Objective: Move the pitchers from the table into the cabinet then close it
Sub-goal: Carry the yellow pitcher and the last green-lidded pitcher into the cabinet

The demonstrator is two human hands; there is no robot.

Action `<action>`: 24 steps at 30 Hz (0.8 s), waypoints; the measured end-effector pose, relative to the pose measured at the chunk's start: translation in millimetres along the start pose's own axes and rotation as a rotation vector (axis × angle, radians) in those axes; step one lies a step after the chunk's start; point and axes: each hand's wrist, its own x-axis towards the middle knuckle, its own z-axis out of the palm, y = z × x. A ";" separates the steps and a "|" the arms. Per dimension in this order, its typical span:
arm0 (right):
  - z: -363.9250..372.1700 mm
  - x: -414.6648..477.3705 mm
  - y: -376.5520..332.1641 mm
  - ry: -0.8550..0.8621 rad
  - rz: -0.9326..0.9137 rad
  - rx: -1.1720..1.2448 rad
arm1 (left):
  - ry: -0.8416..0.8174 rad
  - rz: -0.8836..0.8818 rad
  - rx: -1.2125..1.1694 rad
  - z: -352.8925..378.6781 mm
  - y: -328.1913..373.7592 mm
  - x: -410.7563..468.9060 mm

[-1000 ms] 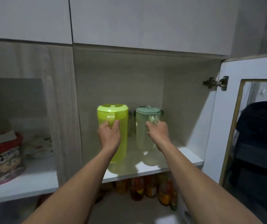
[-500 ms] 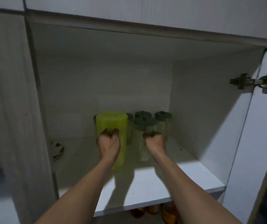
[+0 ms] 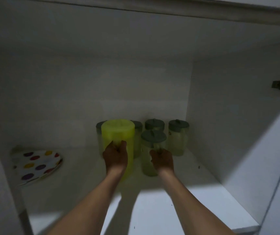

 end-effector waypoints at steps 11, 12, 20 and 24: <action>-11.1 -1.3 -6.5 -0.101 -0.029 -0.181 | 0.090 0.136 0.407 -4.7 3.2 -6.2; -14.5 -5.8 -8.1 -0.103 -0.030 -0.211 | 0.127 0.186 0.448 -6.6 4.9 -8.6; -60.2 -57.6 -49.3 0.018 -0.189 -0.420 | 0.116 0.607 0.681 -32.8 51.5 -27.7; -97.7 -98.3 -77.1 0.105 -0.317 -0.549 | -0.021 0.718 0.675 -54.2 82.2 -49.6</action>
